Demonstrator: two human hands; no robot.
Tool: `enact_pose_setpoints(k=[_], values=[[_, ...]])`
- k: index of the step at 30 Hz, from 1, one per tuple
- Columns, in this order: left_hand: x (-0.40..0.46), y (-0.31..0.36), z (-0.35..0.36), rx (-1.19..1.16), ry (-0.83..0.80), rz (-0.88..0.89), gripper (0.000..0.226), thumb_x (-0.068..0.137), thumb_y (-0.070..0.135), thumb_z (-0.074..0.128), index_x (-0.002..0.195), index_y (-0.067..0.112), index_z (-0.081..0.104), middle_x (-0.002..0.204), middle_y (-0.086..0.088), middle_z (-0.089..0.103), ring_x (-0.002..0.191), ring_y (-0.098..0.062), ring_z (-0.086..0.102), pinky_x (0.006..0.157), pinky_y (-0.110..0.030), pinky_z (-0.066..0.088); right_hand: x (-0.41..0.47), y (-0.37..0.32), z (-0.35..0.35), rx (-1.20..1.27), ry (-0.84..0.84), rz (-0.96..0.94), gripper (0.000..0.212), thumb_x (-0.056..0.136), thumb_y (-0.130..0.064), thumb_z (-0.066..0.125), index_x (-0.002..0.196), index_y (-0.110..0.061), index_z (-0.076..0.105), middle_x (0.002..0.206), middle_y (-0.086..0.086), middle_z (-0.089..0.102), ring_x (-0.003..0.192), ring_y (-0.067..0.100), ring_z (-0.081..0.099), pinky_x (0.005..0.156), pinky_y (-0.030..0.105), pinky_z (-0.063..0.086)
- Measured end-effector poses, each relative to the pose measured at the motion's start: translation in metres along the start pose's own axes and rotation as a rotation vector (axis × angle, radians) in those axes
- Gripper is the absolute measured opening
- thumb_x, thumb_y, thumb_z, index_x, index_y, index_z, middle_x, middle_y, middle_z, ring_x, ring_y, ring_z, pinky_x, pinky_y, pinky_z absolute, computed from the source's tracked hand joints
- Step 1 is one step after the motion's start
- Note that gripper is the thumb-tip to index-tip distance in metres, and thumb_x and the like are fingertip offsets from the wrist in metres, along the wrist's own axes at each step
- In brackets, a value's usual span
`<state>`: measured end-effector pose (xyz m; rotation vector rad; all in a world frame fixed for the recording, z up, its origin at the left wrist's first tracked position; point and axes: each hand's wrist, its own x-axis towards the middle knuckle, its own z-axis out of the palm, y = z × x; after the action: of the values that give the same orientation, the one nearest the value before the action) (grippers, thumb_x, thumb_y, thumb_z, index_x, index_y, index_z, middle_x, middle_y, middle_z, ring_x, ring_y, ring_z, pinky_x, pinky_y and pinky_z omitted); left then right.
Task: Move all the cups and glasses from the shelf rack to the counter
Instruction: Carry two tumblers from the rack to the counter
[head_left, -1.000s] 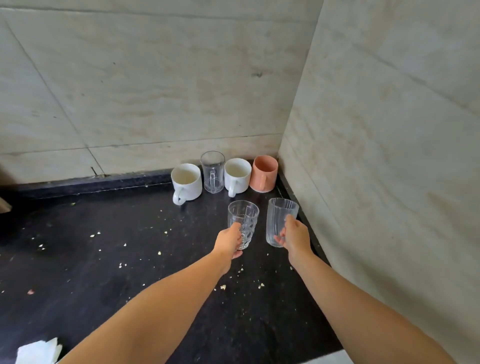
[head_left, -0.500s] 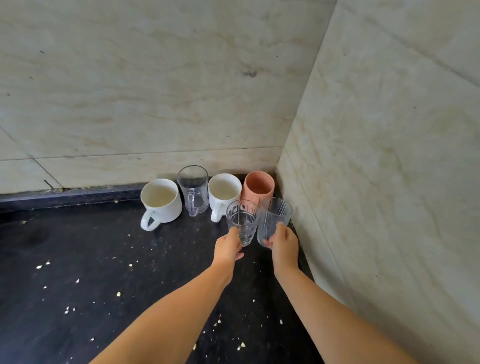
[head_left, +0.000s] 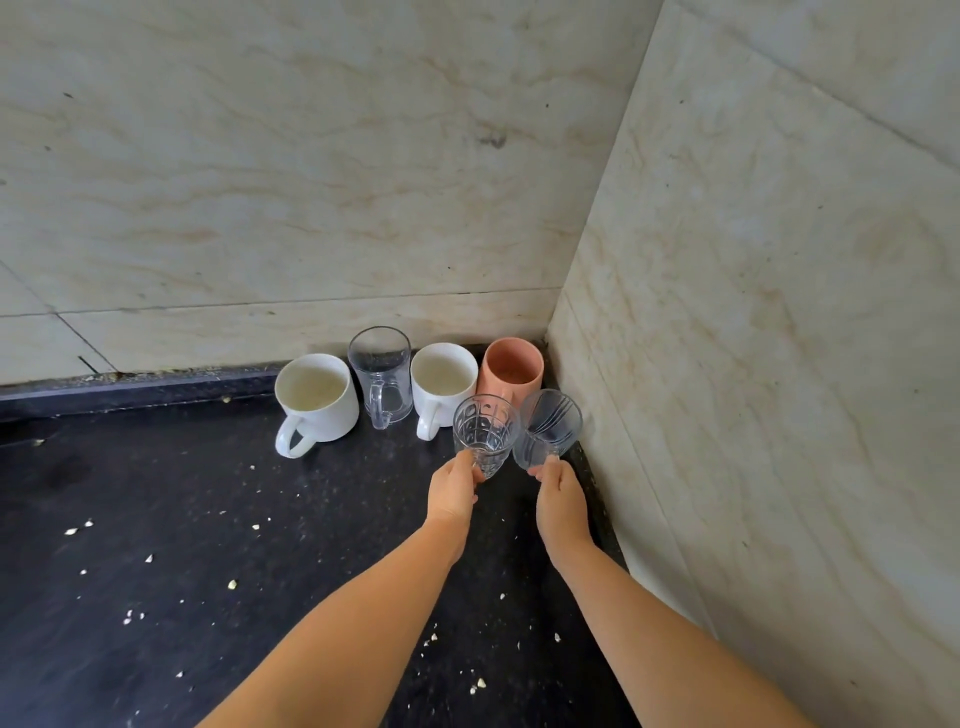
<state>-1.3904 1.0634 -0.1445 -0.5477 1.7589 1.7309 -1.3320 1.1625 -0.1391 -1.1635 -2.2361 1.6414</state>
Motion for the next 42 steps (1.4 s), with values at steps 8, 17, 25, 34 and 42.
enact_pose_setpoints(k=[8,17,25,34,42], values=[[-0.030,0.009,-0.038,0.365,0.085,0.152,0.027,0.094,0.028,0.043,0.110,0.011,0.056,0.110,-0.010,0.059,0.106,-0.026,0.056,0.091,-0.039,0.044,-0.015,-0.006,-0.023,-0.077,0.037,0.034,0.019,0.100,-0.026,0.041,0.084,-0.017,0.044,0.071,-0.001,0.040,0.059,0.007,0.036,0.052,0.020,0.030],[-0.098,0.037,-0.095,0.876,0.130,0.596,0.028,0.094,0.027,0.046,0.116,0.013,0.056,0.120,-0.005,0.055,0.114,-0.023,0.048,0.095,-0.041,0.046,-0.088,-0.058,-0.025,-0.303,0.124,-0.197,0.028,0.099,-0.023,0.043,0.121,-0.007,0.052,0.117,0.010,0.058,0.102,0.020,0.057,0.074,0.019,0.046],[-0.144,0.040,-0.160,1.142,0.196,0.873,0.034,0.094,0.028,0.042,0.125,0.018,0.053,0.131,0.001,0.054,0.123,-0.022,0.045,0.099,-0.037,0.038,-0.160,-0.081,0.012,-0.856,0.103,-0.713,0.033,0.096,-0.027,0.047,0.124,-0.011,0.053,0.130,0.008,0.055,0.120,0.028,0.050,0.096,0.041,0.044],[-0.186,0.006,-0.244,1.215,0.372,0.801,0.039,0.095,0.025,0.039,0.133,0.021,0.047,0.137,0.003,0.049,0.130,-0.020,0.041,0.107,-0.034,0.031,-0.207,-0.085,0.056,-1.117,-0.142,-0.956,0.045,0.099,-0.033,0.038,0.142,-0.021,0.038,0.151,0.002,0.033,0.143,0.022,0.027,0.116,0.049,0.024],[-0.260,-0.074,-0.304,1.063,0.661,0.521,0.038,0.097,0.031,0.037,0.132,0.020,0.047,0.137,0.000,0.049,0.130,-0.022,0.040,0.109,-0.037,0.030,-0.283,-0.071,0.088,-1.124,-0.426,-1.194,0.047,0.101,-0.033,0.033,0.147,-0.024,0.029,0.158,0.001,0.021,0.148,0.020,0.015,0.120,0.048,0.014]])
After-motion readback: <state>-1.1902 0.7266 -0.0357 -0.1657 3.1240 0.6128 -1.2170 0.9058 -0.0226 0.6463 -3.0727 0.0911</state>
